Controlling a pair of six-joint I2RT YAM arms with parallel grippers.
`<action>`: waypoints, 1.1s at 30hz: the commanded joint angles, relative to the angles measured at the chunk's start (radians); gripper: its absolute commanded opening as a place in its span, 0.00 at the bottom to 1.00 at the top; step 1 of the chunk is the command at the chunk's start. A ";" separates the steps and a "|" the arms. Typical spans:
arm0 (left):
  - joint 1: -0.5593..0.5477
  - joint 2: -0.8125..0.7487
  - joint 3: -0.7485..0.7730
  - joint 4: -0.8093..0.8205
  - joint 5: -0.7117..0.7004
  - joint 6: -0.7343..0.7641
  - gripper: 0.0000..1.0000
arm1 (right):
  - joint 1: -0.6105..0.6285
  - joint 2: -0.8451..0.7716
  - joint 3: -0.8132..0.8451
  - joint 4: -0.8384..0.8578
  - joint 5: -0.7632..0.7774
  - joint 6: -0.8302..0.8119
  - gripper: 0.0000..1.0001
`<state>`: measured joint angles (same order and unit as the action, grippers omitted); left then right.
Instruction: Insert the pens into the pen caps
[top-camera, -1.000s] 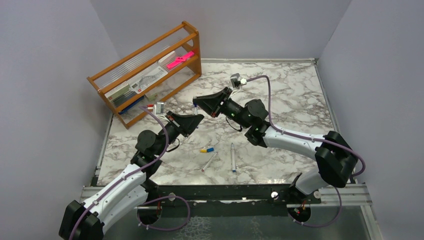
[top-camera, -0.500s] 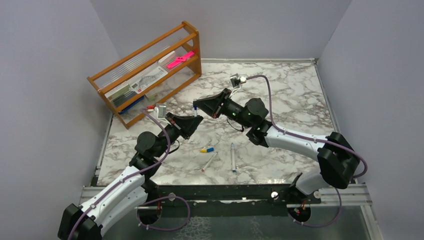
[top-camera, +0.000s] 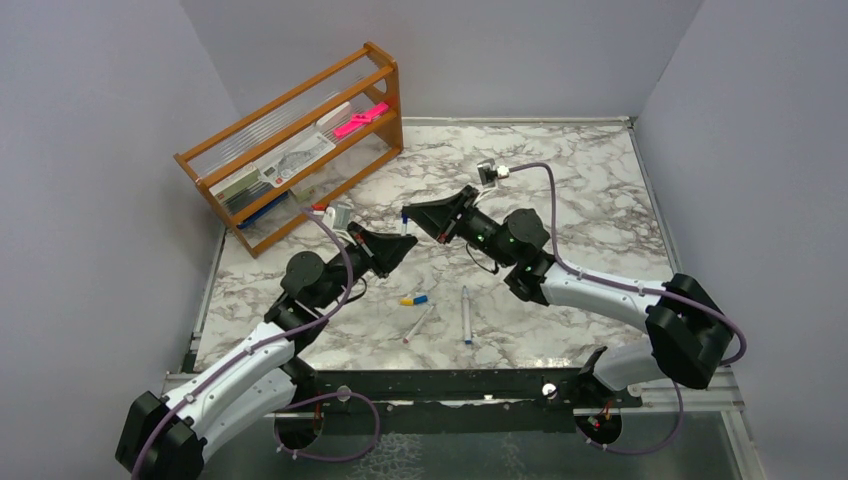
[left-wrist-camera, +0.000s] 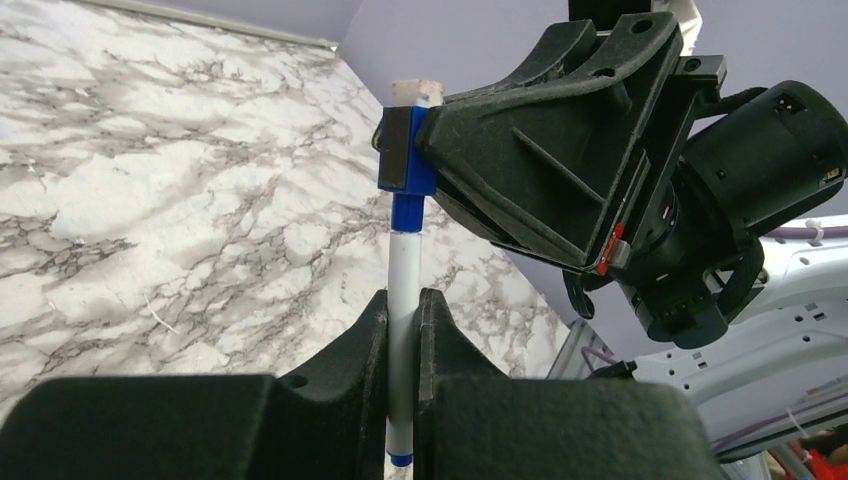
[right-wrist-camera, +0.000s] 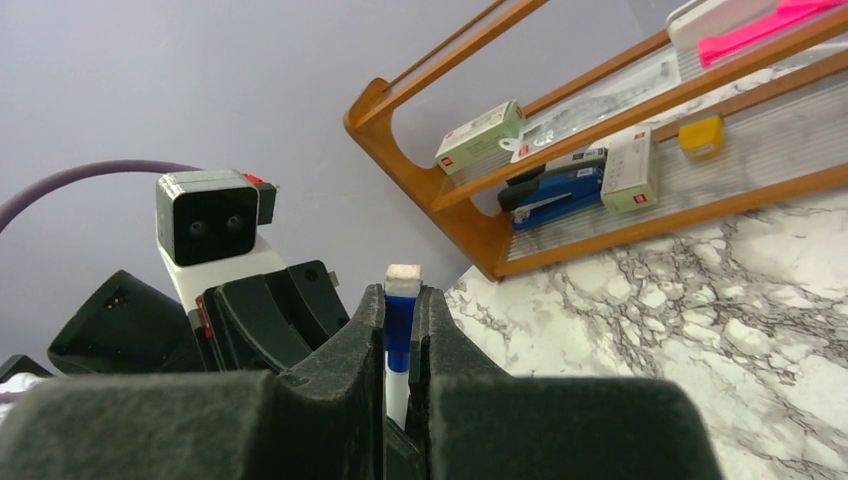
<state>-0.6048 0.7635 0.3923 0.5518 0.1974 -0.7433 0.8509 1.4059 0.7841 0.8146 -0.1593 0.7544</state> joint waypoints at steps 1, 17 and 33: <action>0.034 -0.007 0.086 0.134 -0.190 -0.033 0.00 | 0.032 -0.010 -0.083 -0.085 -0.117 -0.047 0.02; 0.034 0.020 0.189 0.169 -0.181 0.071 0.00 | 0.056 0.005 -0.204 -0.063 -0.199 0.060 0.02; 0.034 0.088 0.293 0.198 -0.158 0.119 0.00 | 0.101 0.067 -0.243 -0.043 -0.192 0.076 0.02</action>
<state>-0.6147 0.8513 0.5304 0.4091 0.2642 -0.6388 0.8486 1.4055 0.6395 1.0370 -0.0624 0.8280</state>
